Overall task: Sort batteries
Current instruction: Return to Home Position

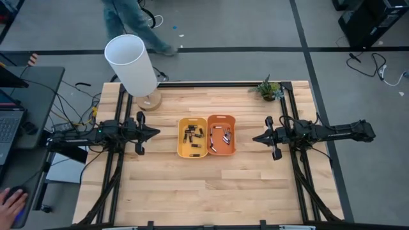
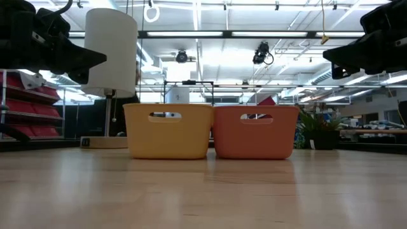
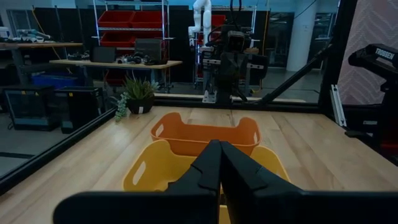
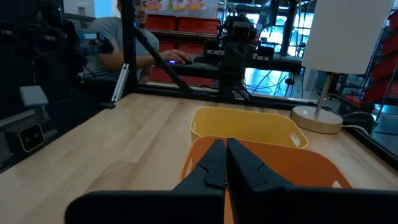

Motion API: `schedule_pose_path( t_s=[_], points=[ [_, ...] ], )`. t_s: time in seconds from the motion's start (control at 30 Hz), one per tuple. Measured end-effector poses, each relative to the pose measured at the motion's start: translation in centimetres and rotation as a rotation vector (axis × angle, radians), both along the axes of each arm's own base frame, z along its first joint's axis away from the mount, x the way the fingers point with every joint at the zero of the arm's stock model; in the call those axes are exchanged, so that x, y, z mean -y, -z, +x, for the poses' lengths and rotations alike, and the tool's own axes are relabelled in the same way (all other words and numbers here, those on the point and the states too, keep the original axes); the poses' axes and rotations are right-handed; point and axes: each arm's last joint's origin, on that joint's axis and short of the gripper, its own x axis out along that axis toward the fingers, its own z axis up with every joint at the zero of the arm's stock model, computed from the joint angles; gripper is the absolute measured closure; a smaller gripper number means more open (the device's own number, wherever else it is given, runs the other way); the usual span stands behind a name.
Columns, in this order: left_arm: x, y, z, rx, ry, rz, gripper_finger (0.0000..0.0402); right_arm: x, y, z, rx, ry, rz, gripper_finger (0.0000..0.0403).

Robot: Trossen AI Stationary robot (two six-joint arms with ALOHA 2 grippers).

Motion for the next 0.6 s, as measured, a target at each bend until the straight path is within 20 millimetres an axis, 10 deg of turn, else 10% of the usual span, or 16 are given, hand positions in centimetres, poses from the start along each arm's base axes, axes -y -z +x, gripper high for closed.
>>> schedule_pose_path(
  t_s=[0.6],
  points=[
    [0.02, 0.0, 0.0, 0.0, 0.007, 0.0, 0.0384, 0.0, 0.0, 0.0, 0.0, 0.0, -0.001, 0.0402]
  ],
)
